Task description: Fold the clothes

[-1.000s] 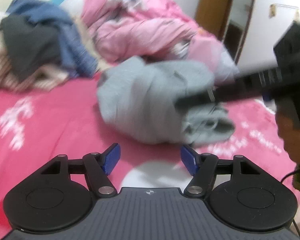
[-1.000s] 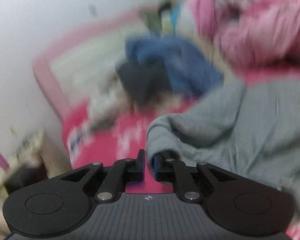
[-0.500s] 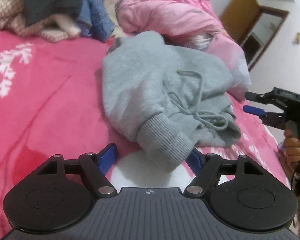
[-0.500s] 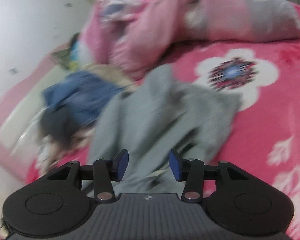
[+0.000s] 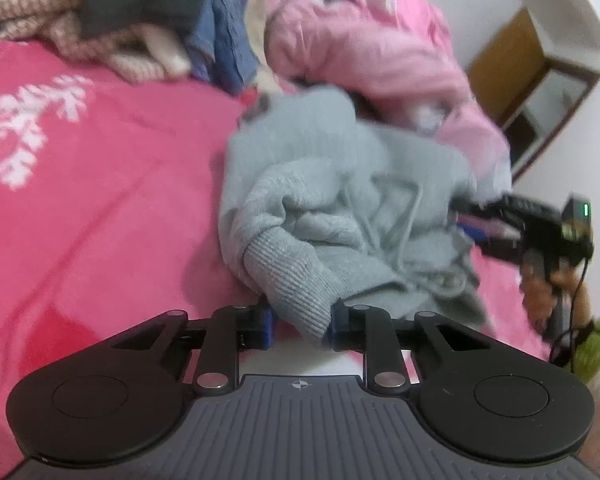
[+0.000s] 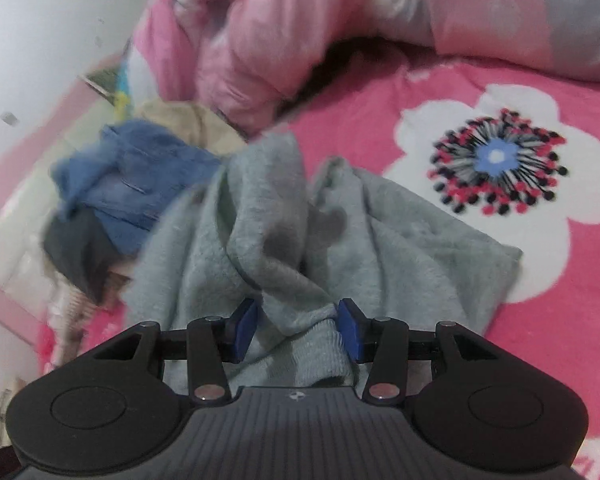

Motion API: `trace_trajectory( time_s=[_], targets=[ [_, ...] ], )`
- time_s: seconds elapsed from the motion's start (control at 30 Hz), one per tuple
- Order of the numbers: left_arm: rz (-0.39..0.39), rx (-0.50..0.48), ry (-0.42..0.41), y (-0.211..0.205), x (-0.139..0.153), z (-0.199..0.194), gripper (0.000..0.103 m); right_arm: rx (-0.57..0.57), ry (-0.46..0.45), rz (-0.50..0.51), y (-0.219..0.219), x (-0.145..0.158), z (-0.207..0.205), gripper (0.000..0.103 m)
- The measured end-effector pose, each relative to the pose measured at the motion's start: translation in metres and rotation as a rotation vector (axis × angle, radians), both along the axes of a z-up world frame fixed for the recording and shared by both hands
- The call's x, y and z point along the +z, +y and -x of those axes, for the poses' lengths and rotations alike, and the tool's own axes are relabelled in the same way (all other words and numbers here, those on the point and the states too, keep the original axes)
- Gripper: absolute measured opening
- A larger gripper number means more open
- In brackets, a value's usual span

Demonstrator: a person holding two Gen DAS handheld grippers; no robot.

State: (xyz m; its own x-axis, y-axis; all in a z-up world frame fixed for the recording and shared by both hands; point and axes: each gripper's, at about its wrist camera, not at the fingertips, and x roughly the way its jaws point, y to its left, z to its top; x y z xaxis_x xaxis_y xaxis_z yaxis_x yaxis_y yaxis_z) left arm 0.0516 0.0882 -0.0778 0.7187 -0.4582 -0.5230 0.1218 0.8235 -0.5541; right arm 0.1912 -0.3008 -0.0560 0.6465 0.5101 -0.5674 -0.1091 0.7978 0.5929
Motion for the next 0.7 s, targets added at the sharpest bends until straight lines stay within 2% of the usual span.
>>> trace_trajectory(
  time_s=[0.03, 0.07, 0.13, 0.2, 0.23, 0.27, 0.37, 0.4, 0.53, 0.63, 0.7],
  targets=[
    [0.003, 0.014, -0.012, 0.003, 0.004, 0.0, 0.017, -0.002, -0.001, -0.009, -0.001, -0.001, -0.001, 0.051],
    [0.004, 0.026, -0.018, 0.006, 0.007, -0.002, 0.016, -0.004, -0.002, -0.018, -0.002, -0.002, -0.001, 0.06],
    [0.014, 0.056, -0.023, 0.012, 0.011, -0.006, 0.013, -0.006, 0.002, -0.035, -0.004, -0.004, -0.003, 0.07],
    [0.023, 0.093, -0.024, 0.019, 0.014, -0.011, 0.011, 0.016, 0.062, -0.076, 0.003, -0.015, -0.011, 0.069],
    [0.023, 0.115, -0.026, 0.023, 0.015, -0.012, 0.01, 0.027, 0.08, -0.112, 0.006, -0.018, -0.012, 0.067],
    [0.022, 0.138, -0.03, 0.027, 0.017, -0.014, 0.009, 0.033, 0.073, -0.133, 0.01, -0.017, -0.01, 0.06],
    [0.018, 0.199, -0.043, 0.038, 0.02, -0.014, 0.007, 0.068, 0.035, -0.203, 0.019, -0.009, -0.002, 0.023],
    [0.026, 0.212, -0.044, 0.042, 0.02, -0.014, 0.007, 0.077, 0.026, -0.226, 0.021, -0.004, 0.004, 0.02],
    [0.053, 0.224, -0.055, 0.045, 0.025, -0.015, 0.006, 0.11, -0.05, -0.302, 0.024, 0.024, 0.047, 0.016],
    [0.073, 0.186, -0.105, 0.035, 0.039, -0.021, 0.005, 0.095, -0.127, -0.383, 0.012, 0.049, 0.098, 0.015],
    [0.121, 0.126, -0.155, 0.023, 0.059, -0.032, 0.005, 0.05, -0.192, -0.423, -0.006, 0.069, 0.134, 0.014]
  ],
)
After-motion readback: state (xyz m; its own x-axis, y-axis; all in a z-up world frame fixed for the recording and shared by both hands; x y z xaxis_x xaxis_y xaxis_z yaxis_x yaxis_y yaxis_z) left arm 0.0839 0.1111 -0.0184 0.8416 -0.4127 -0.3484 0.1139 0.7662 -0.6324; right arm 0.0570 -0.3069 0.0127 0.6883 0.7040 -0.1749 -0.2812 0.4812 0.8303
